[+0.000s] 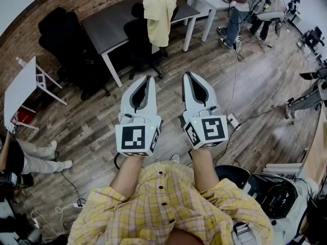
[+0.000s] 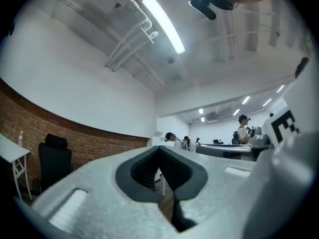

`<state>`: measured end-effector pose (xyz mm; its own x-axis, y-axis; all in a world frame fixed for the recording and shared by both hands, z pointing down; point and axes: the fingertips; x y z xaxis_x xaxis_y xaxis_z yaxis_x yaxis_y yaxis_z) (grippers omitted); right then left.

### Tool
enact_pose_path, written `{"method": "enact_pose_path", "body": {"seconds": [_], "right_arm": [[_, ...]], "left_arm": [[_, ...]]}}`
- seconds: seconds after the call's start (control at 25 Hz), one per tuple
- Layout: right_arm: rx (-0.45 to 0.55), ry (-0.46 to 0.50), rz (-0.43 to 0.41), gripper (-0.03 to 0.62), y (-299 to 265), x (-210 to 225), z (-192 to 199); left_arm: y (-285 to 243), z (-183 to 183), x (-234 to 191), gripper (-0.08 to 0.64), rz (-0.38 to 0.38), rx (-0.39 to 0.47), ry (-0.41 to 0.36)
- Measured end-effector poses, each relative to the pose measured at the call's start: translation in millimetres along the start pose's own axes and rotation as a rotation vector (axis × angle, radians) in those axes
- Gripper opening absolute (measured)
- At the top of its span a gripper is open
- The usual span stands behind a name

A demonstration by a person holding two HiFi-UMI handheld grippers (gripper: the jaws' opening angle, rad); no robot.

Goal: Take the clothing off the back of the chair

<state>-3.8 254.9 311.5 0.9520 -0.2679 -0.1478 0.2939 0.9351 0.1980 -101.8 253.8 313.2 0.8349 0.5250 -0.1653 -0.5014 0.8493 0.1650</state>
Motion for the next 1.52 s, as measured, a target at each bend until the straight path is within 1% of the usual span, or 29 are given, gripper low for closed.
{"method": "enact_pose_path", "body": {"seconds": [0.36,0.56,0.72,0.92,1.24,1.4,1.52], "right_arm": [[0.022,-0.047,-0.007,0.003,7.8,33.7,1.4],[0.020,-0.034,-0.033,0.003,6.4,56.9,11.2],[0.025,-0.021,-0.068,0.003,3.9,71.2,18.7],[0.007,-0.023,-0.097,0.003,-0.2,86.3,30.1],[-0.010,-0.053,-0.125,0.002,-25.5,97.5,43.4],[-0.021,-0.041,-0.125,0.002,-51.6,101.4,59.7],[-0.017,-0.035,-0.131,0.002,-79.6,104.7,63.3]], "left_arm": [[-17.1,9.2,24.9,0.000,-0.027,0.004,-0.002],[-35.8,18.7,41.7,0.000,-0.048,0.009,-0.014],[-48.0,27.6,53.5,0.000,-0.080,0.015,-0.026],[-59.3,41.3,66.9,0.000,-0.103,-0.007,-0.028],[-87.0,51.7,57.0,0.000,-0.119,-0.022,-0.032],[-113.9,63.8,39.3,0.000,-0.107,-0.025,-0.015],[-138.2,63.0,20.7,0.000,-0.105,-0.015,-0.003]]}}
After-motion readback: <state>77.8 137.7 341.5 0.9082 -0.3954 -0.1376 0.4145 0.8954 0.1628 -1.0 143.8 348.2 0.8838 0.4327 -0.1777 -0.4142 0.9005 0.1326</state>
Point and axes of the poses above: the fingertips, and each gripper's own axes: y backward along the fingers, x to its right, z out of its underside, and after that the axes turned 9 degrees about y, right-handed
